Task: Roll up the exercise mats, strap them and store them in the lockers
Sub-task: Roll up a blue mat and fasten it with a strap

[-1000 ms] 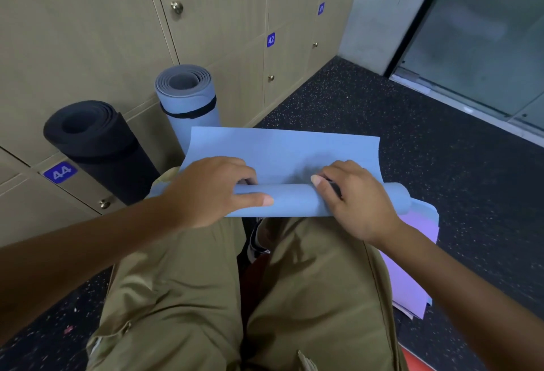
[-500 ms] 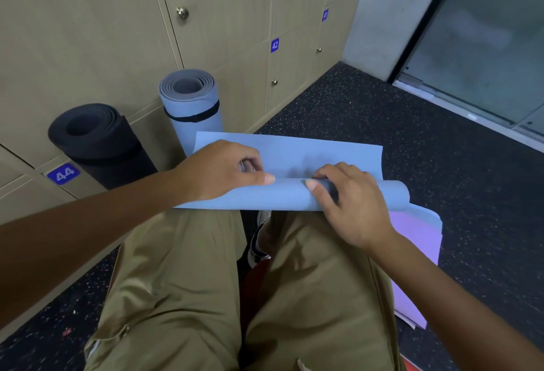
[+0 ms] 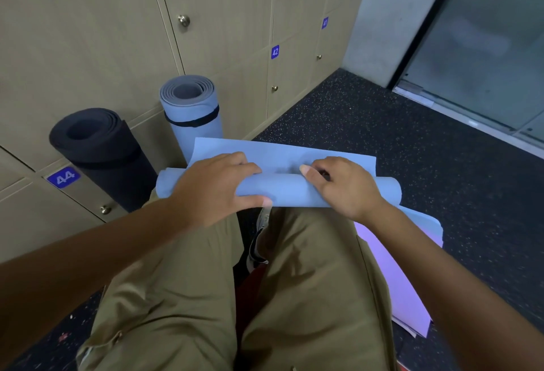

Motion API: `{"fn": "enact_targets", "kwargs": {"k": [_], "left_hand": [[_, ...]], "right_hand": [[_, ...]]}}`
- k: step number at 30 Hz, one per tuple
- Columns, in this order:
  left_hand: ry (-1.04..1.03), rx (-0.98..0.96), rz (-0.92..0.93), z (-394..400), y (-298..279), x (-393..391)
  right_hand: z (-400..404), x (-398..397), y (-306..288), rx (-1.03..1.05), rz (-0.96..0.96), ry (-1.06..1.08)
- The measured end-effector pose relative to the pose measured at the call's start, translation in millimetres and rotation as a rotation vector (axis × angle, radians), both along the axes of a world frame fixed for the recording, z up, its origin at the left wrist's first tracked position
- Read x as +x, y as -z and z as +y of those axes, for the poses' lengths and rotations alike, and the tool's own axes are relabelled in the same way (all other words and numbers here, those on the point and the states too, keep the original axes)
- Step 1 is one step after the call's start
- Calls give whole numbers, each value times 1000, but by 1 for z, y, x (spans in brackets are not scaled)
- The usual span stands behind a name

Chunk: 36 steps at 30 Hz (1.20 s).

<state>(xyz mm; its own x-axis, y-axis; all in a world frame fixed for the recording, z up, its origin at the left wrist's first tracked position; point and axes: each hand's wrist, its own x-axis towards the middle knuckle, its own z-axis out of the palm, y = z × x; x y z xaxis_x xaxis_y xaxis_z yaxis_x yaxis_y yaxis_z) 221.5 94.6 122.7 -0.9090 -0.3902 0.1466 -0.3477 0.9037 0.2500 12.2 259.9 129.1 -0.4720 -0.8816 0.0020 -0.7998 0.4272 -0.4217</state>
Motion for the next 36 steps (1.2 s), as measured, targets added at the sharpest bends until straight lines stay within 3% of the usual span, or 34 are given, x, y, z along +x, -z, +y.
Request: {"fn": "enact_targets", "kwargs": {"k": [4,7,12,15,20,23,25,30,36], "left_hand": [[-10,235,-96,-11,-12,-8],[-10,365,-113,-18,-19,-14],[18,428,-154,-27,-22,-24],[5,308,-155,-26,-21,-27],[90,-113,133,-19,-5,-21],[170,-458,90,-14,4,-17],[179,-555,22,-15,10,-17],[191,-479,-25,-26,7,-25],[144,-399,-113,-41,-11,-33]], "right_hand": [[3,3,5,-176,58,-4],[10,6,11,-179,184,-14],[14,10,26,-243,205,29],[9,6,27,-244,155,35],[-2,-8,23,-150,84,27],[-9,-17,18,-73,28,24],[-15,-21,14,-19,-21,30],[-27,-24,11,88,5,17],[-14,-30,11,-17,238,-123]]}}
